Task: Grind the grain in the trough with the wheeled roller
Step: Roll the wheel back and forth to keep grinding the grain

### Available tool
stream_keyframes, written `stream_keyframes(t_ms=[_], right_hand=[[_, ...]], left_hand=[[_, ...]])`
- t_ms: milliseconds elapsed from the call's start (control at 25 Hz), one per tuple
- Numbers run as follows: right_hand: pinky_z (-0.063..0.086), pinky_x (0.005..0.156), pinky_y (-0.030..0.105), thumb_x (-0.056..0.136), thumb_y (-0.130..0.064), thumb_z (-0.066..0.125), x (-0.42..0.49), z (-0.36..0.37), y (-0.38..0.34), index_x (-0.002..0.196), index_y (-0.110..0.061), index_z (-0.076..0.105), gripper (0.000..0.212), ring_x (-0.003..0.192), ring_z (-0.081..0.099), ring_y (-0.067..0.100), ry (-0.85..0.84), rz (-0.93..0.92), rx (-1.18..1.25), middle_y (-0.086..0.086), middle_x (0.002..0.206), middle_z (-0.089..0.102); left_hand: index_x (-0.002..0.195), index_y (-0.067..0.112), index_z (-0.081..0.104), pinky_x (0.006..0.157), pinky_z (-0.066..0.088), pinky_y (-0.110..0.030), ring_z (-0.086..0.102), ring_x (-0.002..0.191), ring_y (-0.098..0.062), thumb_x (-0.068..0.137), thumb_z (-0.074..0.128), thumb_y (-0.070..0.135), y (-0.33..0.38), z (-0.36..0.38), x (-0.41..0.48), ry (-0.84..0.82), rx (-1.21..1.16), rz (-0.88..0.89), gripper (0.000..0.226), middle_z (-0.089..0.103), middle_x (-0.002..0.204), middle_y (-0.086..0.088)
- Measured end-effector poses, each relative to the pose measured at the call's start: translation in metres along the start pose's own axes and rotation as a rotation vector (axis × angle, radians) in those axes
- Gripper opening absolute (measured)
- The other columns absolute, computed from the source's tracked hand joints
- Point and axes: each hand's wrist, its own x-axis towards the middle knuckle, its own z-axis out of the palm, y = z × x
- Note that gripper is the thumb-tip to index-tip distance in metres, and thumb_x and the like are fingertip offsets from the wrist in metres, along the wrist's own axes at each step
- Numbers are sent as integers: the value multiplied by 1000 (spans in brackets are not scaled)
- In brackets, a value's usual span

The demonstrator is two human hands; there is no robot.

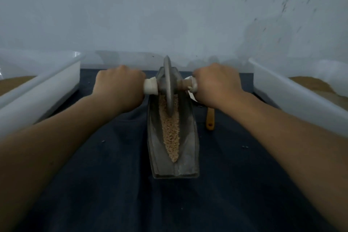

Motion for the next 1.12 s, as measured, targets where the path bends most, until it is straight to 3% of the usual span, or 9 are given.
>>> stream_keyframes(t_ms=[120,240,400,520,640,800,960,1040,1120], right_hand=[[25,48,24,77,-37,65,-45,-14,6,62,-29,40,31,52,41,15,49,-47,5,-8,61,44],[12,46,16,64,-49,59,-91,-30,15,62,-33,49,19,42,18,6,175,-127,52,-15,51,21],[18,46,19,65,-52,55,-75,-16,16,66,-34,52,18,44,32,10,45,-70,20,-12,53,36],[25,48,24,79,-42,59,-23,9,9,71,-28,52,18,55,44,17,13,42,42,-4,66,51],[37,53,27,86,-33,57,6,20,7,77,-26,58,11,63,53,19,-46,102,91,-2,73,59],[25,47,25,80,-40,62,-38,1,12,65,-29,42,28,54,40,15,-45,34,74,-5,67,48],[15,44,15,66,-53,48,-88,-27,17,63,-37,54,17,43,20,2,127,-98,93,-16,51,22],[21,44,17,65,-57,41,-90,-24,21,69,-39,58,25,42,34,9,67,-100,106,-15,50,28],[26,46,23,67,-54,48,-69,-10,19,69,-34,53,20,51,46,17,-8,-40,58,-11,58,41]], left_hand=[[74,31,43,51,26,-28,30,51,-17,81,60,45,-5,-15,-35,70,34,88,22,33,61,8],[65,33,41,49,10,-17,20,42,-17,64,63,46,-19,-37,-62,206,102,225,26,19,54,10],[66,32,53,47,14,-18,27,42,-18,66,65,45,-14,-23,-43,142,167,180,17,26,54,9],[88,31,64,53,31,-30,52,60,-23,84,61,40,1,-1,0,78,176,80,11,46,69,2],[100,24,66,61,36,-35,56,72,-27,88,60,40,7,-5,26,5,119,44,21,55,82,-4],[87,29,60,55,33,-31,46,61,-22,84,59,38,2,-21,-11,30,122,121,9,39,68,5],[68,34,49,46,32,-22,47,43,-20,64,50,54,-26,-34,-51,144,68,268,20,38,53,11],[65,36,52,45,33,-22,49,40,-21,61,48,55,-30,-30,-49,171,80,282,20,35,50,12],[67,35,56,47,28,-23,48,42,-22,66,57,51,-20,-19,-32,149,150,221,17,27,54,10]])
